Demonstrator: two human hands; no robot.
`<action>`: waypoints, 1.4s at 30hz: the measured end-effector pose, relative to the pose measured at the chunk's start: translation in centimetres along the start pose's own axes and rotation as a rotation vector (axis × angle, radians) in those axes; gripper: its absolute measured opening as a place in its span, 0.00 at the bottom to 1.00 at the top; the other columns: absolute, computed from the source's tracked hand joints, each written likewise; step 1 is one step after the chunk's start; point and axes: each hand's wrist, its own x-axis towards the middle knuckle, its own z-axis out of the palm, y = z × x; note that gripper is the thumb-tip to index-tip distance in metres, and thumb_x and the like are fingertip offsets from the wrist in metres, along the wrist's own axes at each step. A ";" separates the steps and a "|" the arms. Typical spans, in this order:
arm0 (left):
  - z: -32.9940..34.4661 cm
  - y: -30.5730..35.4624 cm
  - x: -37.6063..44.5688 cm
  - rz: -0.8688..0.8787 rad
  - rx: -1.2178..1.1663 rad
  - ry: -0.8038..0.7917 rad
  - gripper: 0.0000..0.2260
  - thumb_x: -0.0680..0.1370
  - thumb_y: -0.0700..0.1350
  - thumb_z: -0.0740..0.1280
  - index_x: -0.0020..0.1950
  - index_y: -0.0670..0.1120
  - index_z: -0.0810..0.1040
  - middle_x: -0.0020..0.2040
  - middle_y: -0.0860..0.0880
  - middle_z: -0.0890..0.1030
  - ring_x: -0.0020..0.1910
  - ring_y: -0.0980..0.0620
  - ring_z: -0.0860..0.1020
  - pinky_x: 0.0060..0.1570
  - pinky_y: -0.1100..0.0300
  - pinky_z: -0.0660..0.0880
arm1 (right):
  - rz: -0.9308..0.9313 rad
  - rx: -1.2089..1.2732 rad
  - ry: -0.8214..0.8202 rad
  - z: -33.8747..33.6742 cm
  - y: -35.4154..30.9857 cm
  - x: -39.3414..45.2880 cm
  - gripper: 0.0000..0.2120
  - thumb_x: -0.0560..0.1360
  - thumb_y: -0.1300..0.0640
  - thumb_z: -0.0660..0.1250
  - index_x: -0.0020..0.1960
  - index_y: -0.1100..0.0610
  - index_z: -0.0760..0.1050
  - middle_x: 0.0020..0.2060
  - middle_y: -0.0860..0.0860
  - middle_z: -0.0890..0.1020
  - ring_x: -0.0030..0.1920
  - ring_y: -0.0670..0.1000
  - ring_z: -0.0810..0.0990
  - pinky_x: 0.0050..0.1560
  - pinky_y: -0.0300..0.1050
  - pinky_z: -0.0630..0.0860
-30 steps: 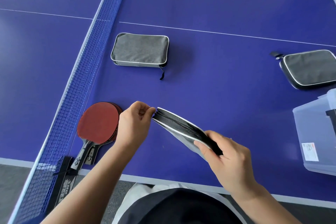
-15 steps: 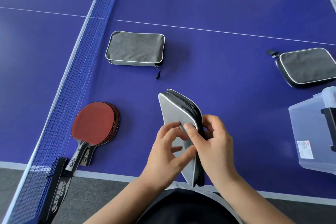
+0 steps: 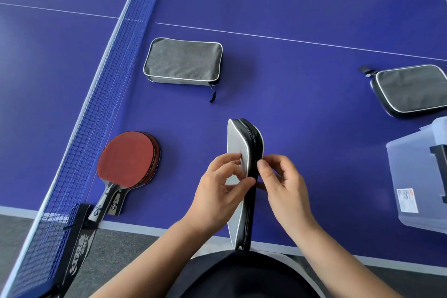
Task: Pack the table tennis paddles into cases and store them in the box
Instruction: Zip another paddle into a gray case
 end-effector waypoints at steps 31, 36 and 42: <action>-1.7 -3.5 2.0 -0.068 0.007 0.032 0.08 0.75 0.57 0.67 0.41 0.54 0.79 0.58 0.57 0.78 0.59 0.54 0.77 0.49 0.46 0.81 | 0.003 -0.278 -0.125 -1.1 2.5 0.0 0.15 0.75 0.58 0.70 0.54 0.41 0.71 0.51 0.33 0.80 0.47 0.38 0.82 0.44 0.36 0.79; -3.3 -5.0 2.3 -0.186 0.055 0.150 0.06 0.74 0.58 0.67 0.45 0.57 0.76 0.53 0.62 0.80 0.54 0.57 0.81 0.49 0.43 0.80 | -0.077 -0.470 -0.046 -1.5 3.8 0.3 0.19 0.76 0.61 0.66 0.63 0.45 0.72 0.54 0.39 0.81 0.47 0.43 0.82 0.45 0.38 0.78; -2.8 -5.2 -1.0 -0.277 0.163 0.090 0.22 0.72 0.45 0.75 0.57 0.63 0.69 0.53 0.65 0.78 0.45 0.68 0.80 0.39 0.72 0.74 | -0.050 -0.469 -0.007 -2.5 5.2 0.0 0.19 0.78 0.61 0.65 0.67 0.50 0.73 0.52 0.38 0.75 0.56 0.47 0.80 0.48 0.22 0.67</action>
